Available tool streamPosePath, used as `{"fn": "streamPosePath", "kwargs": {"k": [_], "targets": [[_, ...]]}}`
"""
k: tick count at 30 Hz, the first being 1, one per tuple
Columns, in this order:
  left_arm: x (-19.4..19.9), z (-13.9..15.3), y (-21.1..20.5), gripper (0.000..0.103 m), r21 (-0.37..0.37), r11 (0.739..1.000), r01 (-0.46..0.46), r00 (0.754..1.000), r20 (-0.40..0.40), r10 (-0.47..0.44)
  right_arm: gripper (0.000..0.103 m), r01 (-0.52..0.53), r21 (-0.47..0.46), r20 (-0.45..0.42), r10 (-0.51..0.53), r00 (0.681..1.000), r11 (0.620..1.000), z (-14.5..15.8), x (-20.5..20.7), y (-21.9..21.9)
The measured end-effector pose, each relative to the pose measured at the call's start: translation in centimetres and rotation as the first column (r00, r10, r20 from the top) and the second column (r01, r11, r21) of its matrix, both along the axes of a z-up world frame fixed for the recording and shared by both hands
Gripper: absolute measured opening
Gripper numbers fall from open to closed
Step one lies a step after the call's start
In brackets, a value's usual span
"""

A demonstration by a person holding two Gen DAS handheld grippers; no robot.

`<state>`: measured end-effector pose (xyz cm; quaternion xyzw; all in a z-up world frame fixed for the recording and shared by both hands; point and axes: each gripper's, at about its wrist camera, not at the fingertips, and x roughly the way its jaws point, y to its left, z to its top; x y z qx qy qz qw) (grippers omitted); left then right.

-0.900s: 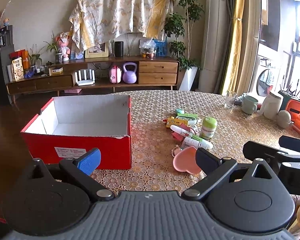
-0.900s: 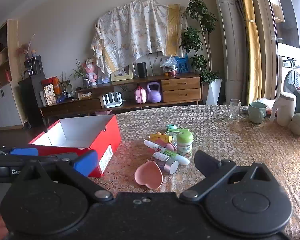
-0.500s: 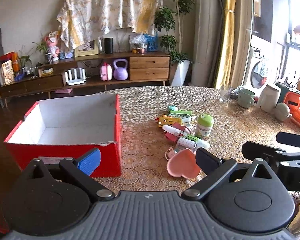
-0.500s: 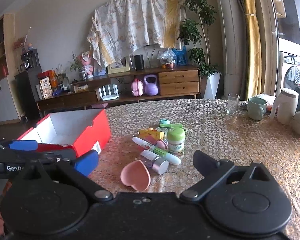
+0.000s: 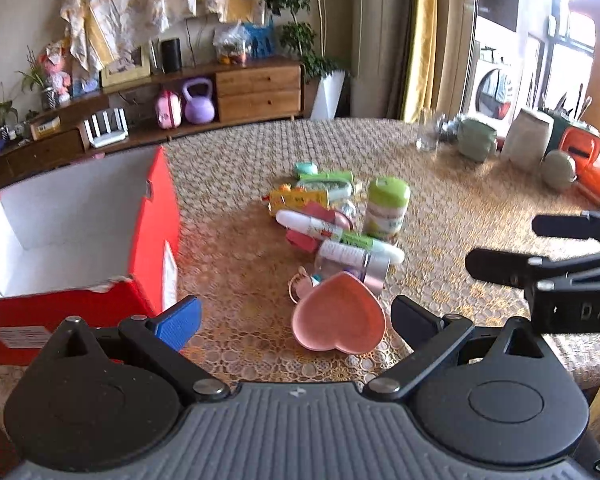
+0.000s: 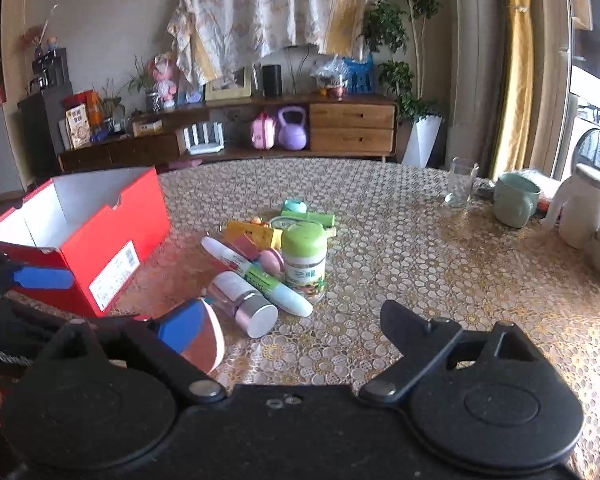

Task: Organize rigid objects
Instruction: 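Grasp the pink heart dish with the left tool while the right tool grasps the green-lidded jar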

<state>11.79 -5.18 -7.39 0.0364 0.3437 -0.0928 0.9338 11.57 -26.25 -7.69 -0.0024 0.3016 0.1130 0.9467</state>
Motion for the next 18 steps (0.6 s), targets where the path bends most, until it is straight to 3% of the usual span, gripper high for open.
{"fn": "streamPosePath", "kwargs": {"k": [5,18], "targets": [[1.7,-2.1,-0.3,0.102,-0.036,0.999,0.013,0.999,-0.052,-0.015,0.093,-0.040,-0.021,-0.017,0.039,0.999,0.999,-0.6,2.6,-0.6],[4.2,-6.1,-3.3,0.101,0.024,0.997,0.069,0.994,-0.083,-0.067,0.083,-0.079,-0.064,-0.044,0.077,0.996,0.995,-2.8,9.0,0.6]]}}
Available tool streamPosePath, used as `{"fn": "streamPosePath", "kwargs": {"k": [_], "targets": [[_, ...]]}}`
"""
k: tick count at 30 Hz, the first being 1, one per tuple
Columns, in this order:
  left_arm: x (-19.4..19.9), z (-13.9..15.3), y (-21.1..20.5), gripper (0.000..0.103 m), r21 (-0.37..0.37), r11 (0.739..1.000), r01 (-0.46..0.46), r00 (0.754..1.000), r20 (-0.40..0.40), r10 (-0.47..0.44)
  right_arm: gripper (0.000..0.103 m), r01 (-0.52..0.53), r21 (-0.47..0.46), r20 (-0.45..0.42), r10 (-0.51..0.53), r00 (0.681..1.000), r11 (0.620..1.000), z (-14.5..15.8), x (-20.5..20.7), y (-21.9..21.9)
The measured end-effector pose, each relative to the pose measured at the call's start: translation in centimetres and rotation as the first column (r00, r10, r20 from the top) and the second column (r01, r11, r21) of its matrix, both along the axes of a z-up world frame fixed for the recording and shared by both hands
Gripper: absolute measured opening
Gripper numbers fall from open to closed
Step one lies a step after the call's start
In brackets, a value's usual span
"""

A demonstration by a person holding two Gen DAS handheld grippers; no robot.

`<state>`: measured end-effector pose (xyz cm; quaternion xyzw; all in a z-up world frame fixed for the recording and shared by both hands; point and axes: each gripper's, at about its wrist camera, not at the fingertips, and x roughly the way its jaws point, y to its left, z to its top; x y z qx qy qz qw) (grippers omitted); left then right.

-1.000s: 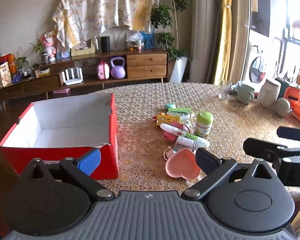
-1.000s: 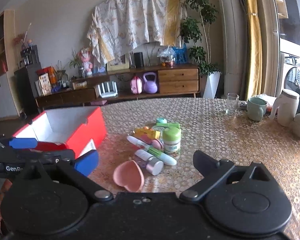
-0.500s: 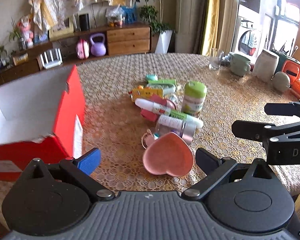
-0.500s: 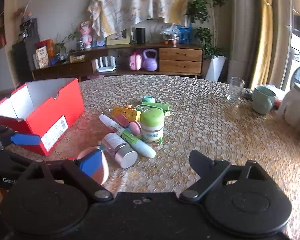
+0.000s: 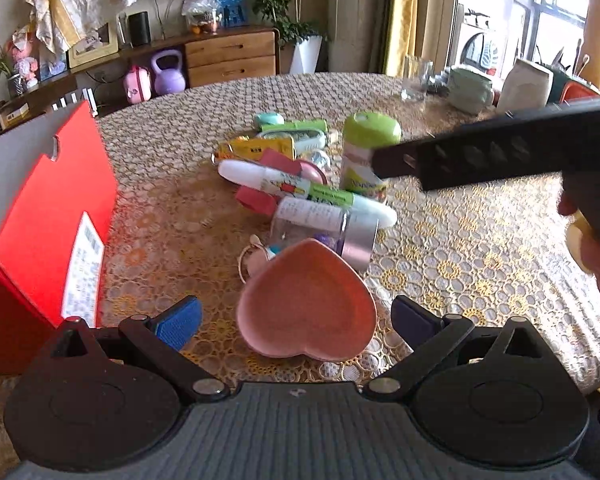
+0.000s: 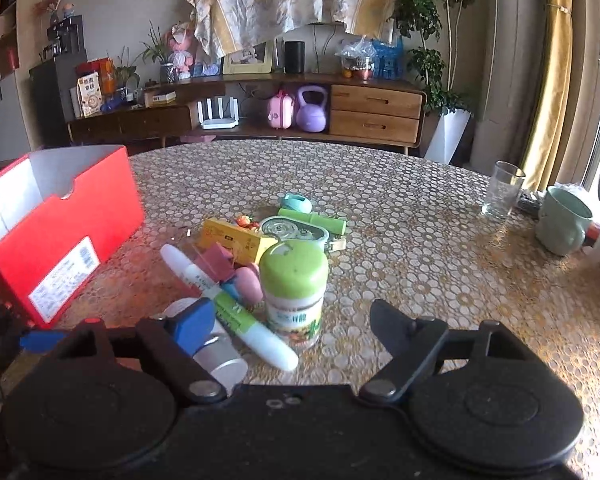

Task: Organize rigid objects
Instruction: 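Grasp the pink heart dish with the left tool while the right tool grasps the green-lidded jar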

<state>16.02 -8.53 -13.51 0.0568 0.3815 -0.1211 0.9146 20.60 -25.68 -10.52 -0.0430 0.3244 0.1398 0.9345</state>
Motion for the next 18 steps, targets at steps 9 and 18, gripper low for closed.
{"fn": "streamPosePath", "kwargs": {"k": [9,18], "targets": [[0.6,-1.6,-0.6,0.101,0.014,1.000,0.017,1.000,-0.022,-0.017,0.072,0.010,-0.006,-0.028,-0.010,1.000,1.000,-1.6,3.1,0.4],[0.5,-1.7,-0.6,0.084,0.007,1.000,0.021,1.000,-0.019,-0.021,0.056,0.013,-0.015,-0.030,-0.014,0.999,1.000,-1.8,3.9,0.9]]}}
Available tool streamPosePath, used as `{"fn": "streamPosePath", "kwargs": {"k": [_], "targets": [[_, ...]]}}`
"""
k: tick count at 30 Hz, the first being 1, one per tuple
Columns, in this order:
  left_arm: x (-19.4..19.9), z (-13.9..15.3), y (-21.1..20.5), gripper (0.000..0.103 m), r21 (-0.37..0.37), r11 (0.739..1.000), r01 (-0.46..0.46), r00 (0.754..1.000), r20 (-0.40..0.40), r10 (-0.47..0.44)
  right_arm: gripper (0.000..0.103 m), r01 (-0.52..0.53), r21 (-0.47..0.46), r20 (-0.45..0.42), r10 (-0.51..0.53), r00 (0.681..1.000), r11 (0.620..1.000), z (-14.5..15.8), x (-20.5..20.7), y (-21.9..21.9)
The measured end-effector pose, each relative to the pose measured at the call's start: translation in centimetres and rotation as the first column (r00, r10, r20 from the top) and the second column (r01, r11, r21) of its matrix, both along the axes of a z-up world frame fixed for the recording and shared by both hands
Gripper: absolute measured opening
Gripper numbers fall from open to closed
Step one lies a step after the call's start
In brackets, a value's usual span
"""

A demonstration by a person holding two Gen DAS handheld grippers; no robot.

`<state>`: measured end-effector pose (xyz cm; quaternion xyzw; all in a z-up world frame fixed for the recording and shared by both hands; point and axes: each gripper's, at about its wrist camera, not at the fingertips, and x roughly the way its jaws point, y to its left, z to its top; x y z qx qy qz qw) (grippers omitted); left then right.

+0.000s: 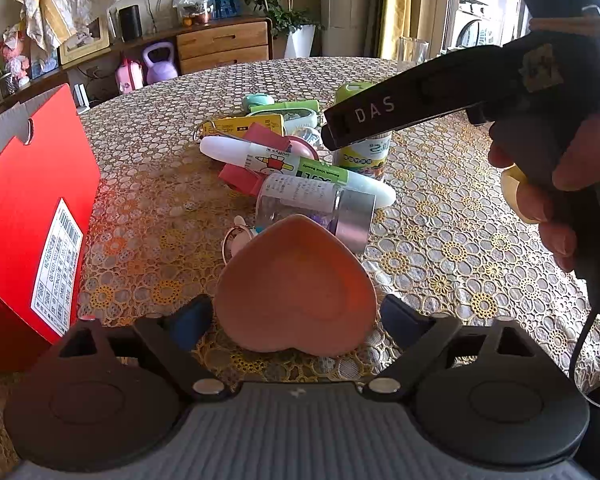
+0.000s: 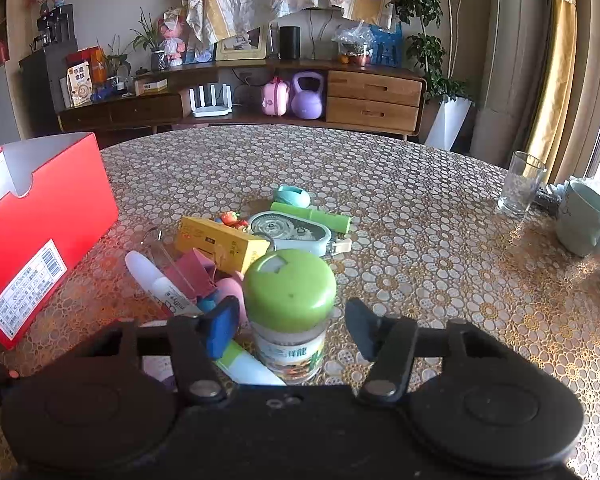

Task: Organize rigid objects
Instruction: 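Grasp the pink heart dish with the left tool while the right tool grasps the green-lidded jar, then carry the heart dish and green-lidded jar over the red box with both tools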

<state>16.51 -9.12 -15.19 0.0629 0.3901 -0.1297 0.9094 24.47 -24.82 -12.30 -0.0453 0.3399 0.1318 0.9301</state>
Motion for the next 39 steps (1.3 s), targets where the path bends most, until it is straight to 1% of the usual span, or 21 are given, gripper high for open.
{"fn": "streamPosePath", "kwargs": {"k": [1,5,13,19,23,29,36,39], "targets": [[0.0,0.0,0.0,0.080,0.001,1.000,-0.002,1.000,-0.003,0.002,0.053,0.001,0.001,0.000,-0.001,1.000,1.000,0.0,0.1,0.0],[0.0,0.2,0.3,0.078,-0.007,1.000,-0.012,1.000,-0.009,0.012,0.046,0.003,-0.002,0.001,-0.003,1.000,1.000,0.1,0.1,0.1],[0.0,0.5,0.5,0.078,0.000,1.000,-0.026,1.000,-0.017,0.026,0.044,0.009,-0.029,0.000,-0.009,1.000,1.000,0.6,-0.4,0.7],[-0.4,1.3,0.9,0.078,-0.006,0.999,-0.035,0.999,-0.006,0.035,0.044,0.010,-0.036,0.034,-0.009,0.999,0.999,2.3,-1.8,0.8],[-0.6,1.9,1.2,0.078,-0.012,0.999,-0.045,0.999,-0.001,0.045,0.044,0.004,-0.022,0.058,-0.003,0.998,1.000,4.0,-2.9,0.6],[-1.6,4.1,2.2,0.078,-0.028,0.998,-0.059,0.998,0.022,0.060,0.044,-0.025,0.003,0.061,0.025,0.998,1.000,6.1,-4.9,0.6],[-2.8,7.9,4.3,0.078,-0.043,0.996,-0.083,0.996,0.031,0.084,0.044,-0.062,0.036,0.063,0.060,0.996,0.997,8.9,-6.7,1.2],[-3.5,9.7,5.1,0.078,-0.035,0.996,-0.082,0.995,0.045,0.084,0.044,-0.075,0.050,0.075,0.071,0.995,0.996,10.1,-7.7,1.9]]}}
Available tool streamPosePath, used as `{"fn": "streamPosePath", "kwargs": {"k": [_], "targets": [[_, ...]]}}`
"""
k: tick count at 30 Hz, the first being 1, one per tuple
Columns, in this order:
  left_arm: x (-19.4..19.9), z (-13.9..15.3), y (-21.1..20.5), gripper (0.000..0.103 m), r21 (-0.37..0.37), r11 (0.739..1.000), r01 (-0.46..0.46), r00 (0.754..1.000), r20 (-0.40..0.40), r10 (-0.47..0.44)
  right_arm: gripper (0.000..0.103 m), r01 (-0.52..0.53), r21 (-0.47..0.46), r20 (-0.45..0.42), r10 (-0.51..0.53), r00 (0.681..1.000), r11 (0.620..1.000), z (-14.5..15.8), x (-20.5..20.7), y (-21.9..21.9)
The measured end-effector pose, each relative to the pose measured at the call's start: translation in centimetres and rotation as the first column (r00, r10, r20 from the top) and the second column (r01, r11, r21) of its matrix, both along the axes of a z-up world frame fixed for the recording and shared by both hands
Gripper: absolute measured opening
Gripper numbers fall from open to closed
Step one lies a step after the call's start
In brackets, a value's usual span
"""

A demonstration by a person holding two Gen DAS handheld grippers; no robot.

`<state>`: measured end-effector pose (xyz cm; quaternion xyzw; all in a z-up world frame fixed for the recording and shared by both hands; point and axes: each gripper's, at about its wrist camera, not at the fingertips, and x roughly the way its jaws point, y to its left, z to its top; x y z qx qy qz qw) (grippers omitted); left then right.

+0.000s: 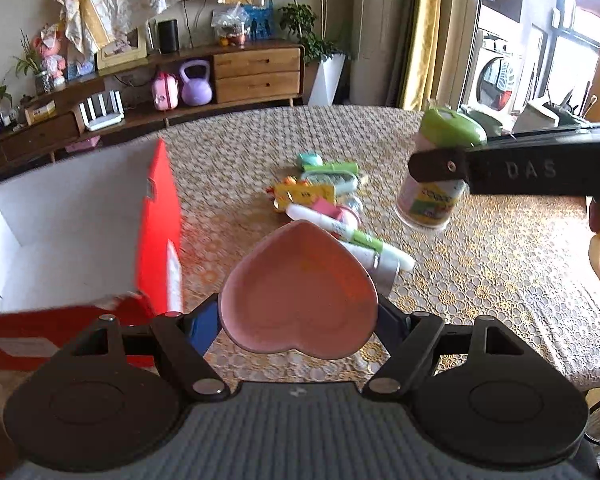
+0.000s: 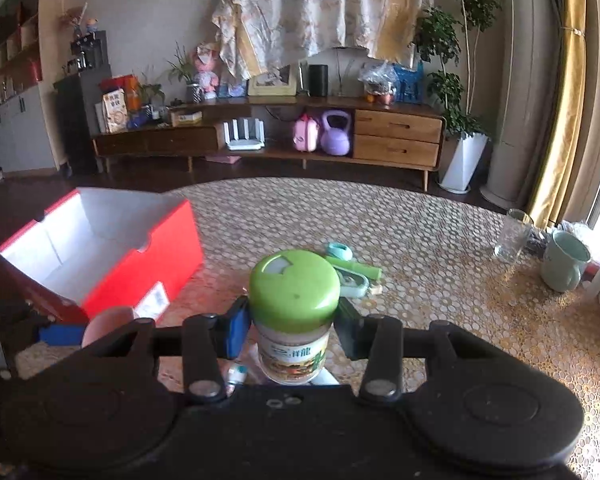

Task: Organize rigid objects
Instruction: 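Carry the heart dish and green-lidded jar over the red box with both tools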

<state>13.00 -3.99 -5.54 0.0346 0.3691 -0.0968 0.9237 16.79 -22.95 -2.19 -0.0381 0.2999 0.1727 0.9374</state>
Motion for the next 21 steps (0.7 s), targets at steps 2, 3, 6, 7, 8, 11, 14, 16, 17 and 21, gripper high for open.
{"fn": "streamPosePath", "kwargs": {"k": [2,3,6,7,8,11,14,16,17,21], "targets": [[-0.3,1.2,0.9,0.078,0.004,1.000,0.008,1.000,0.006,-0.008,0.044,-0.020,0.004,0.010,0.020,1.000,1.000,0.8,-0.5,0.5],[-0.4,1.7,1.3,0.078,0.003,1.000,0.008,1.000,0.009,-0.008,0.044,-0.031,0.007,0.012,0.031,0.999,0.999,1.2,-0.7,0.9],[-0.5,3.4,3.2,0.078,-0.014,1.000,-0.007,1.000,0.004,0.007,0.044,-0.063,0.016,0.018,0.062,0.998,0.998,2.1,-1.0,1.8],[-0.4,3.8,3.8,0.078,-0.023,1.000,-0.016,1.000,0.000,0.016,0.044,-0.073,0.018,0.020,0.072,0.997,0.997,2.4,-1.1,2.3],[-0.3,4.4,4.6,0.078,-0.033,0.999,-0.026,1.000,-0.003,0.026,0.044,-0.084,0.020,0.021,0.084,0.996,0.996,2.7,-1.1,2.7],[-0.1,5.8,6.6,0.078,-0.040,0.998,-0.053,0.999,0.002,0.053,0.044,-0.119,0.022,0.022,0.119,0.993,0.993,3.4,-1.0,4.4],[0.2,6.9,8.7,0.078,-0.027,0.997,-0.076,0.997,0.011,0.077,0.044,-0.153,0.014,0.023,0.153,0.988,0.988,4.0,-0.7,6.3],[0.5,7.4,10.1,0.078,-0.019,0.995,-0.095,0.995,0.012,0.095,0.044,-0.175,0.009,0.026,0.175,0.984,0.984,4.2,-0.4,7.7],[0.7,7.6,10.8,0.078,-0.018,0.995,-0.102,0.995,0.011,0.102,0.044,-0.189,0.009,0.025,0.188,0.982,0.982,4.4,-0.2,8.5],[1.8,8.0,14.0,0.078,-0.010,0.989,-0.146,0.989,-0.003,0.146,0.044,-0.235,-0.003,0.026,0.235,0.972,0.972,4.5,0.2,11.8]]}}
